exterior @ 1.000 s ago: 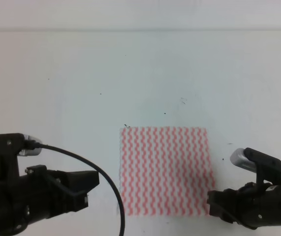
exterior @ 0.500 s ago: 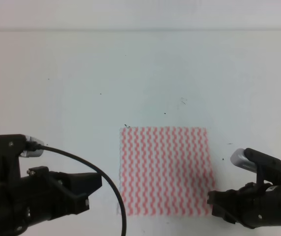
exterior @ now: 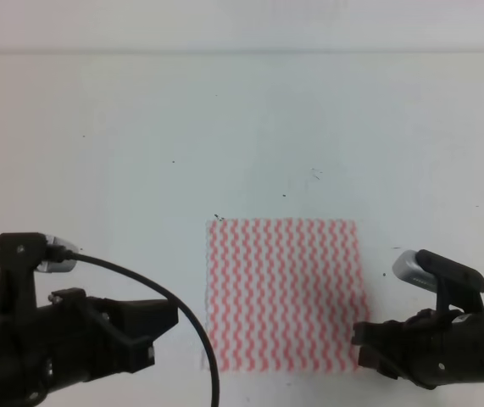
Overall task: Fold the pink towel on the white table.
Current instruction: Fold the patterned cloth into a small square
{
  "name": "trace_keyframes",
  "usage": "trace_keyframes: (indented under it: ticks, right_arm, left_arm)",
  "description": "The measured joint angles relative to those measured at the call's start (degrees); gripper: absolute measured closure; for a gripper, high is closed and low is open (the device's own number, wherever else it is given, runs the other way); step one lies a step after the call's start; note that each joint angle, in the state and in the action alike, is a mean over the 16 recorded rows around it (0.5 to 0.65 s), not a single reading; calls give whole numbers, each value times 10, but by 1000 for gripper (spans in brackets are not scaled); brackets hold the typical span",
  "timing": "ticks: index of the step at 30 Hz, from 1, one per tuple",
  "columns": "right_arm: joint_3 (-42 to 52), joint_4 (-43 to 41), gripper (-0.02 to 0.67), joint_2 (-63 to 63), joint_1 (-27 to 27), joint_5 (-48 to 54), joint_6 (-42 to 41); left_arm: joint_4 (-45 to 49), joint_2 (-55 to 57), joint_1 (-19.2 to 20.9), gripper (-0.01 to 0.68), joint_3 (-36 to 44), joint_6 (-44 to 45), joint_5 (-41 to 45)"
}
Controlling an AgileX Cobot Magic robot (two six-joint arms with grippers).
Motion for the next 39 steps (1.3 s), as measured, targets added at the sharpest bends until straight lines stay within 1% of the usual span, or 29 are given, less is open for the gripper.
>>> trace_keyframes:
  ticks: [9, 18, 25, 32, 39]
  right_arm:
    - [-8, -2, 461, 11, 0, -4, 0]
    - [-21, -2, 459, 38, 0, -2, 0]
    - [-24, -13, 459, 48, 0, 18, 0]
    - [-24, -28, 472, 47, -1, 42, 0]
    - [-23, -41, 503, 47, -1, 55, 1]
  left_arm:
    - [0, -1, 0, 678, 0, 1, 1]
    - [0, -1, 0, 678, 0, 2, 2]
    - [2, -1, 0, 678, 0, 2, 2]
    - [3, -1, 0, 678, 0, 3, 2]
    - [3, -1, 0, 678, 0, 5, 1]
